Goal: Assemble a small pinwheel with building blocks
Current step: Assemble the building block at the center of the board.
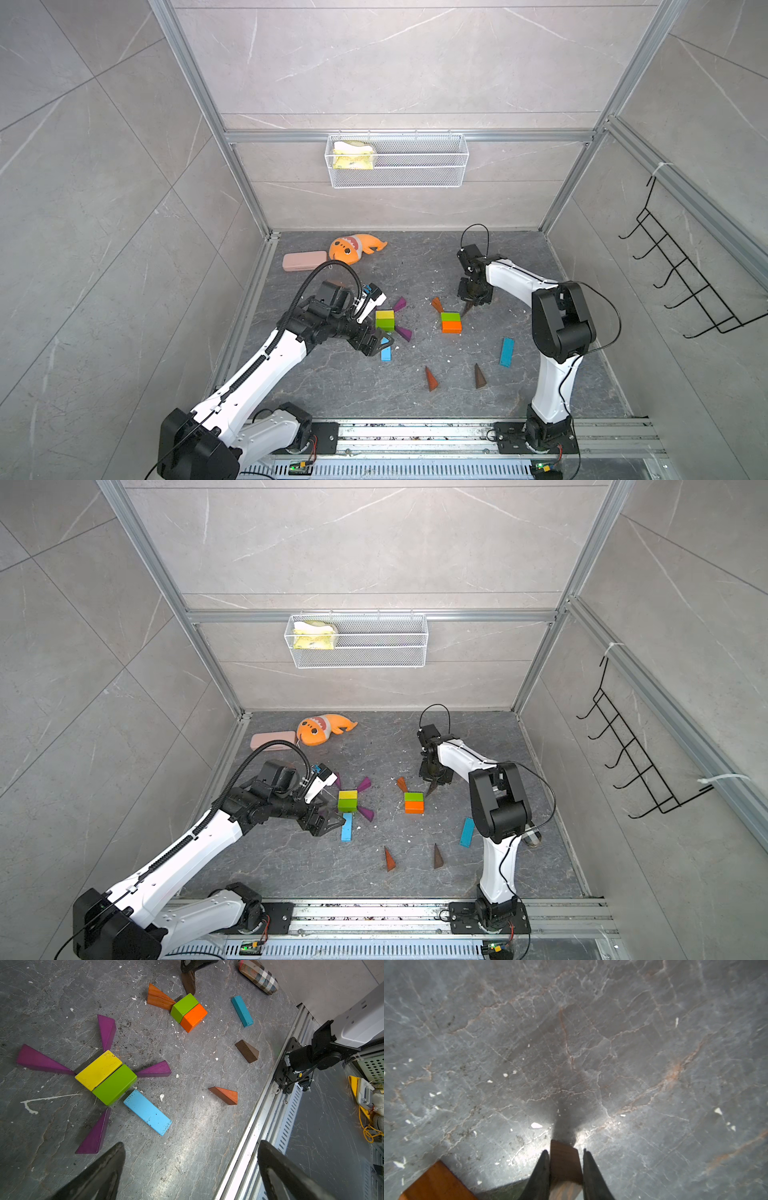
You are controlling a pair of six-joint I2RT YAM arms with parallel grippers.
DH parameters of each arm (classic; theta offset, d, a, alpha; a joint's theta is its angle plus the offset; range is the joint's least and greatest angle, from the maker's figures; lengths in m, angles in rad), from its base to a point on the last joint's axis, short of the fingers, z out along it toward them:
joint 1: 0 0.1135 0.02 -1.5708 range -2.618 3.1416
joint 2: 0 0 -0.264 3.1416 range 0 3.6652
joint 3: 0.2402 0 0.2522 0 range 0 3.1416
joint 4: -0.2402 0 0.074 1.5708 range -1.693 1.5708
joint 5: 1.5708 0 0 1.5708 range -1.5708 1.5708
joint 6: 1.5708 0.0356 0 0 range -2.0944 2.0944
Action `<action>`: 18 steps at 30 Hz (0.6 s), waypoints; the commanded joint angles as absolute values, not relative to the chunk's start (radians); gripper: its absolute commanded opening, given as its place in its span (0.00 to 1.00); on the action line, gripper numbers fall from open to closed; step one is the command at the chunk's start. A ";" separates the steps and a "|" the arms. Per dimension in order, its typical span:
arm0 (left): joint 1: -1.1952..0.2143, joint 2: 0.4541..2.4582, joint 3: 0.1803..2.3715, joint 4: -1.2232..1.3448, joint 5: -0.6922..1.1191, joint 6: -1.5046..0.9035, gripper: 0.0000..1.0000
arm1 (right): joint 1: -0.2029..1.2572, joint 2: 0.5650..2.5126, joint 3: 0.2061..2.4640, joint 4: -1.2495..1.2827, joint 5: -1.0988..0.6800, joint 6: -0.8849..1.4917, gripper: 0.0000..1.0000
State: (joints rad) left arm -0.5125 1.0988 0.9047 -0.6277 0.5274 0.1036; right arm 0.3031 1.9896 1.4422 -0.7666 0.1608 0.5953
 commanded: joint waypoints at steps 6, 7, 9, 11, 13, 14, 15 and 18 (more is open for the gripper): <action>-0.516 1.093 0.934 -0.625 0.552 0.113 1.00 | 0.295 2.032 1.470 -0.817 0.152 0.652 0.23; -0.517 1.094 0.933 -0.626 0.552 0.113 1.00 | 0.295 2.034 1.474 -0.820 0.152 0.655 0.22; -0.517 1.092 0.933 -0.625 0.553 0.113 1.00 | 0.295 2.037 1.477 -0.820 0.146 0.662 0.23; -0.516 1.092 0.933 -0.625 0.553 0.114 1.00 | 0.294 2.040 1.486 -0.822 0.134 0.664 0.22; -0.516 1.091 0.934 -0.626 0.554 0.113 1.00 | 0.295 2.045 1.494 -0.829 0.129 0.666 0.23; -0.516 1.092 0.933 -0.626 0.555 0.112 1.00 | 0.295 2.045 1.496 -0.830 0.131 0.666 0.23; -0.517 1.092 0.933 -0.626 0.555 0.113 1.00 | 0.295 2.044 1.496 -0.831 0.131 0.667 0.23; -0.517 1.091 0.934 -0.624 0.559 0.113 1.00 | 0.295 2.039 1.492 -0.829 0.132 0.668 0.23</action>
State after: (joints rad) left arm -0.5125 1.0988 0.9047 -0.6277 0.5297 0.1036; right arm 0.2966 2.0209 1.4776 -0.8043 0.1490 0.6445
